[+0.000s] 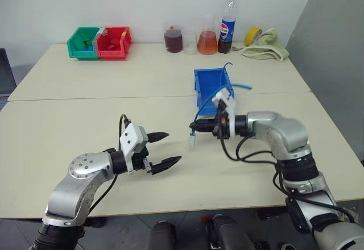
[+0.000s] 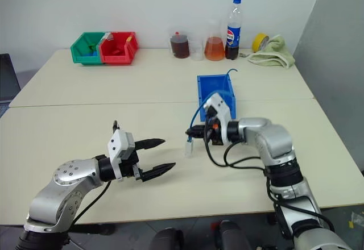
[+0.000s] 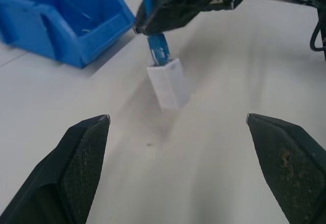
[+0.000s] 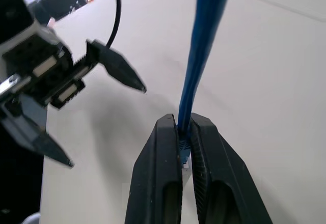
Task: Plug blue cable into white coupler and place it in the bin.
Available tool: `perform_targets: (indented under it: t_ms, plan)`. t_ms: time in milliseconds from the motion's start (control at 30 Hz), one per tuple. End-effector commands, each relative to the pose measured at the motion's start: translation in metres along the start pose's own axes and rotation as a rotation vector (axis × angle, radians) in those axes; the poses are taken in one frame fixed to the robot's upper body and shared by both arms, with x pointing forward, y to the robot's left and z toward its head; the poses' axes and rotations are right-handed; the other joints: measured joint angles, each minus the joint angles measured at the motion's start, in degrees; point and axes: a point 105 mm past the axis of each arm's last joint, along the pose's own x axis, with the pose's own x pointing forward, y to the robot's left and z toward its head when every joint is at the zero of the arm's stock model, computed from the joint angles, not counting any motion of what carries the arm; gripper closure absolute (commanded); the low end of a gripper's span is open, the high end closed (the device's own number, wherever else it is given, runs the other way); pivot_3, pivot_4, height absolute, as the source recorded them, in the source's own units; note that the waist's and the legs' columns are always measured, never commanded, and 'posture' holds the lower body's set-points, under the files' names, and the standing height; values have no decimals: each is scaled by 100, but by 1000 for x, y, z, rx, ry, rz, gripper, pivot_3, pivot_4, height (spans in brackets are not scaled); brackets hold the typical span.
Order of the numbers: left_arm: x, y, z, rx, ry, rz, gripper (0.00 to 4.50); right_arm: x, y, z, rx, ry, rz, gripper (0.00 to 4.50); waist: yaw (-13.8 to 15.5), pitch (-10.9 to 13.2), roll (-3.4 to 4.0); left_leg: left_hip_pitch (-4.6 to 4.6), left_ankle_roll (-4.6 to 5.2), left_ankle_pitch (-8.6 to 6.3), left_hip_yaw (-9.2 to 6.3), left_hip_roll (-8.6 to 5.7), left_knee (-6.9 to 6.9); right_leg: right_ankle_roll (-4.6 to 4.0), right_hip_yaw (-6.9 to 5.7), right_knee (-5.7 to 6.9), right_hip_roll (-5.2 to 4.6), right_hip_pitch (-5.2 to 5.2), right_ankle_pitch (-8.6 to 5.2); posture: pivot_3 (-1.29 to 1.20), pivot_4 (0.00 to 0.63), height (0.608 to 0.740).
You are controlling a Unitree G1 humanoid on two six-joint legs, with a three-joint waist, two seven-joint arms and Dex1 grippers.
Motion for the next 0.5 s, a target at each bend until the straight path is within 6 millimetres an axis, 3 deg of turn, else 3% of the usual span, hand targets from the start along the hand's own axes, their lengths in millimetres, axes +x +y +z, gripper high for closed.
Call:
perform_targets:
  t_ms: [33, 300, 500]
  plan:
    - [8, -4, 22, 14, -70, 28, 7, -16, -18, 32, 28, -32, -102, 4476, 3, 0, 0, 2, 0, 0, -1, 0, 1, 0, 0, 1, 2, 0, 0, 0, 150, 740]
    - [25, 7, 41, 29, -139, 68, 7, -23, -70, 68, 44, -15, -281, 4476, 10, 1, -1, -7, 1, 0, 3, -9, 1, 0, 7, -7, 2, 0, 0, 0, 150, 740]
    - [39, 16, 45, 43, -164, 128, 7, -22, -102, 77, 39, -4, -392, 4476, 11, 2, -3, -10, 1, 0, 6, -10, -4, -2, 11, -6, 3, -7, 1, 0, 150, 740]
